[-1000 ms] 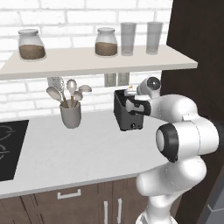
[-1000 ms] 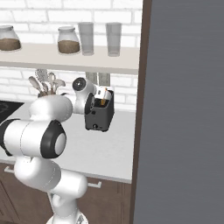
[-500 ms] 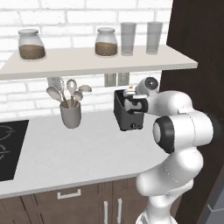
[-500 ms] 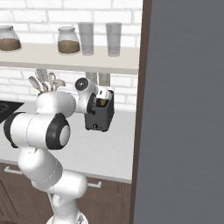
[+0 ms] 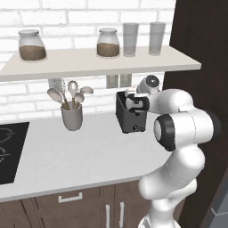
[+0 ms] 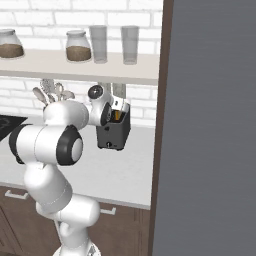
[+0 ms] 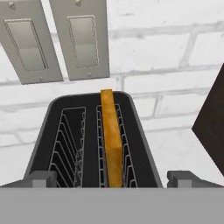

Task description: Start the toaster. Once the lever pops up, take the bread to the plate on the dining counter.

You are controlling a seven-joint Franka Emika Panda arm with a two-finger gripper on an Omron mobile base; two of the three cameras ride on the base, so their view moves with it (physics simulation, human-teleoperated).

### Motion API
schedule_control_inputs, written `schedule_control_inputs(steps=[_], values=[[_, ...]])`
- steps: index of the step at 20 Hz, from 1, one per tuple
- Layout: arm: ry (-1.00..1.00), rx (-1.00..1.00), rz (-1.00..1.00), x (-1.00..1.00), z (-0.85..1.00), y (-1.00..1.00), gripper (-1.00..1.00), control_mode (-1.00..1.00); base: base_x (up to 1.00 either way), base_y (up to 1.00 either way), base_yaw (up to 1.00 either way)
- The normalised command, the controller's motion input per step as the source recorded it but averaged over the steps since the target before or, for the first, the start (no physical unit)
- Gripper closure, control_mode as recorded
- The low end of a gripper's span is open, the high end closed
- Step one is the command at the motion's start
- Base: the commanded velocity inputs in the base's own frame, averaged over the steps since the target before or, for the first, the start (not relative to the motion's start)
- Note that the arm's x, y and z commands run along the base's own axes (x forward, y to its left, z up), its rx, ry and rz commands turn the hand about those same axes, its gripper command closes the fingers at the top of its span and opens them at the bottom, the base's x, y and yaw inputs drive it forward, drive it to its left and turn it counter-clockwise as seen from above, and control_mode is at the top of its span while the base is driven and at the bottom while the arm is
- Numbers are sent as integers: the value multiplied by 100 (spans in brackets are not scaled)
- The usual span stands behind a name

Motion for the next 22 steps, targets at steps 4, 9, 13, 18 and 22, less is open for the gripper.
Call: schedule_control_inputs(steps=[4,9,13,18,22], values=[[0,0,0,0,-13,0,-100,-100,0,0,0],[0,0,0,0,-18,0,-100,-100,0,0,0],[3,0,0,7,-7,0,-100,-100,0,0,0],[10,0,0,12,-1,0,-100,-100,0,0,0],[9,0,0,13,0,0,-100,-100,0,0,0]])
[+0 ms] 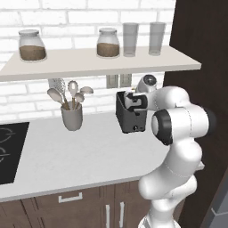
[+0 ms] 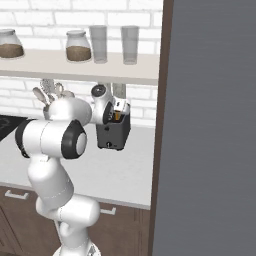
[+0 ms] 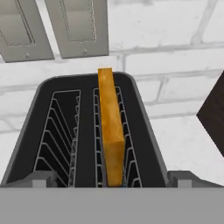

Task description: Start the toaster. Once the lever pops up, take the bread to the plate on the dining counter.

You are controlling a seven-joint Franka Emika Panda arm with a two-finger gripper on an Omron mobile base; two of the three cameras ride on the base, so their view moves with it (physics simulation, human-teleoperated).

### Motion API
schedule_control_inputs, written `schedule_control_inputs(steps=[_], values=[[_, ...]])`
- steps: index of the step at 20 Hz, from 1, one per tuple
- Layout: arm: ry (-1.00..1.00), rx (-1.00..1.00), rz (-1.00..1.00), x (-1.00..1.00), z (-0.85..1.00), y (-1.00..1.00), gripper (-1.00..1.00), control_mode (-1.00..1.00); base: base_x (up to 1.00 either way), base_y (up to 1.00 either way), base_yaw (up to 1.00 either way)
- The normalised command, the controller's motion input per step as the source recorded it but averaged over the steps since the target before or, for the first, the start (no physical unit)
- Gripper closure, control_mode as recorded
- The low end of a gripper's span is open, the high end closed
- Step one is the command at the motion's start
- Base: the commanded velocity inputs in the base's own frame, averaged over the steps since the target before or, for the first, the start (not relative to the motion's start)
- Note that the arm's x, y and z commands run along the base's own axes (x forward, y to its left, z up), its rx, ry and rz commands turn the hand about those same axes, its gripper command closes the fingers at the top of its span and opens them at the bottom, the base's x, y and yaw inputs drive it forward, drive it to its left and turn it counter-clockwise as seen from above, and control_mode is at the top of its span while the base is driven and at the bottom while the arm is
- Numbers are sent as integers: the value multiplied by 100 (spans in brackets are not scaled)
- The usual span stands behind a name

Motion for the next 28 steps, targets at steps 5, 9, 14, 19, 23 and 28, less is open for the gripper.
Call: schedule_control_inputs(steps=[5,9,14,19,23,28], values=[[5,0,0,13,-5,0,-100,-100,0,0,0],[0,0,0,10,-19,0,-100,-100,0,0,0],[0,0,0,10,-14,0,-100,-100,0,0,0],[0,0,0,10,-10,0,-100,-100,0,0,0],[0,0,0,4,0,0,-100,-100,0,0,0],[0,0,0,5,-1,0,-100,-100,0,0,0]])
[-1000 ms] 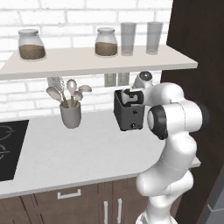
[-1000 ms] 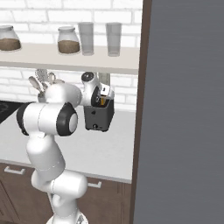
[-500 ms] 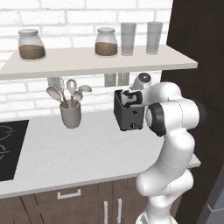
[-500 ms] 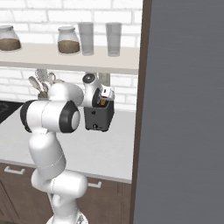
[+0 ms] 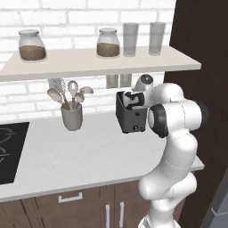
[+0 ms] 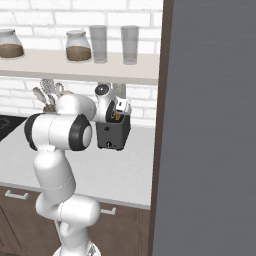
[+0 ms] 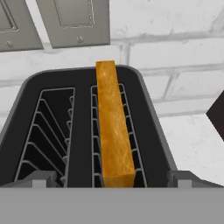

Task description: Start the toaster. Once the lever pops up, take the bread to the plate on the dining counter.

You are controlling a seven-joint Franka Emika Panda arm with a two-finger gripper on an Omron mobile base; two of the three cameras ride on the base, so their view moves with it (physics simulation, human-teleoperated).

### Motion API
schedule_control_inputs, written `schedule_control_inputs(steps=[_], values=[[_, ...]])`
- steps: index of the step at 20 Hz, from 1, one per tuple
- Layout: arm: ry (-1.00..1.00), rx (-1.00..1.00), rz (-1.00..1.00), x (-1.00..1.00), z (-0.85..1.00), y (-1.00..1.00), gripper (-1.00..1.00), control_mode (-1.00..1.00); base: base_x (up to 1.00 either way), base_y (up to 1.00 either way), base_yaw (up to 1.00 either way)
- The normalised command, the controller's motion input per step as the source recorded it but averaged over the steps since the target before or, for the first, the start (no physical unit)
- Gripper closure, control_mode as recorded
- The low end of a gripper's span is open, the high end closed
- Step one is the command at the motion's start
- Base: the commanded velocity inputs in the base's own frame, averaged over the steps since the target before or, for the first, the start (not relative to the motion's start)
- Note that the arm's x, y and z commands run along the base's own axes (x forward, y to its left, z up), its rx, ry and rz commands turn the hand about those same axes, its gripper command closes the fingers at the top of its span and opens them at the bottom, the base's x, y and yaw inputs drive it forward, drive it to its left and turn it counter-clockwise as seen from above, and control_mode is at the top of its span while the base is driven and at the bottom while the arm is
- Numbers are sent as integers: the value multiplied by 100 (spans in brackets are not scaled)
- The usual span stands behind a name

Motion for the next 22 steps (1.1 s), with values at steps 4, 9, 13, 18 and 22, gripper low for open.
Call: schedule_control_inputs(steps=[4,9,13,18,22], values=[[0,0,0,4,-1,0,-100,-100,0,0,0],[0,0,0,7,-1,0,100,-100,0,0,0],[0,0,0,3,0,0,100,-100,0,0,0],[0,0,0,1,-1,0,100,-100,0,0,0],[1,0,0,0,0,0,100,-100,0,0,0]])
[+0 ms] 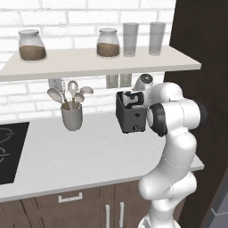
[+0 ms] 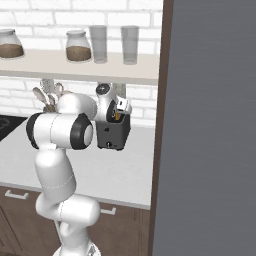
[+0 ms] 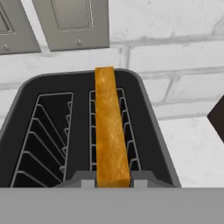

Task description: Start the toaster. Once the lever pops up, take the bread to the plate on the dining counter.

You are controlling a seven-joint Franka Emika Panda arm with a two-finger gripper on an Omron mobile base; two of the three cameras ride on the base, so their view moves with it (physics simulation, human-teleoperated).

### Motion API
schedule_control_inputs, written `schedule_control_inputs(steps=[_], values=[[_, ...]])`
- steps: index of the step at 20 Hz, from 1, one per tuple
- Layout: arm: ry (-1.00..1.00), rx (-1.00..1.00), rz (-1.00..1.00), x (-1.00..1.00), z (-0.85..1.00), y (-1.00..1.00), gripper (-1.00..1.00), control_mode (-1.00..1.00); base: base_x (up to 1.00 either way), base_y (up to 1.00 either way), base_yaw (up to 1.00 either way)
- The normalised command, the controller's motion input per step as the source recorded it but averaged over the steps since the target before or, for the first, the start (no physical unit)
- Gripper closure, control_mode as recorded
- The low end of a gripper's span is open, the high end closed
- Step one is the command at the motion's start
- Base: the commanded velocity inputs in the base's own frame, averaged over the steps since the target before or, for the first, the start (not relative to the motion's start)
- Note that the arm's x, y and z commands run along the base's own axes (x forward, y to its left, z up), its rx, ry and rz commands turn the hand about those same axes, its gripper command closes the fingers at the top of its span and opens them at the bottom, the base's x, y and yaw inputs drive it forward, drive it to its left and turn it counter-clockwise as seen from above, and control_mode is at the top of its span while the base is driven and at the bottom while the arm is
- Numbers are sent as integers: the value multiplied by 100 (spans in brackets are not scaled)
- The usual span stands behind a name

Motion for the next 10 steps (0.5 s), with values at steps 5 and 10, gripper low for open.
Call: schedule_control_inputs(steps=[5,10], values=[[-2,0,0,-3,0,0,100,-100,0,0,0],[-17,0,0,-23,21,0,100,-100,0,0,0]])
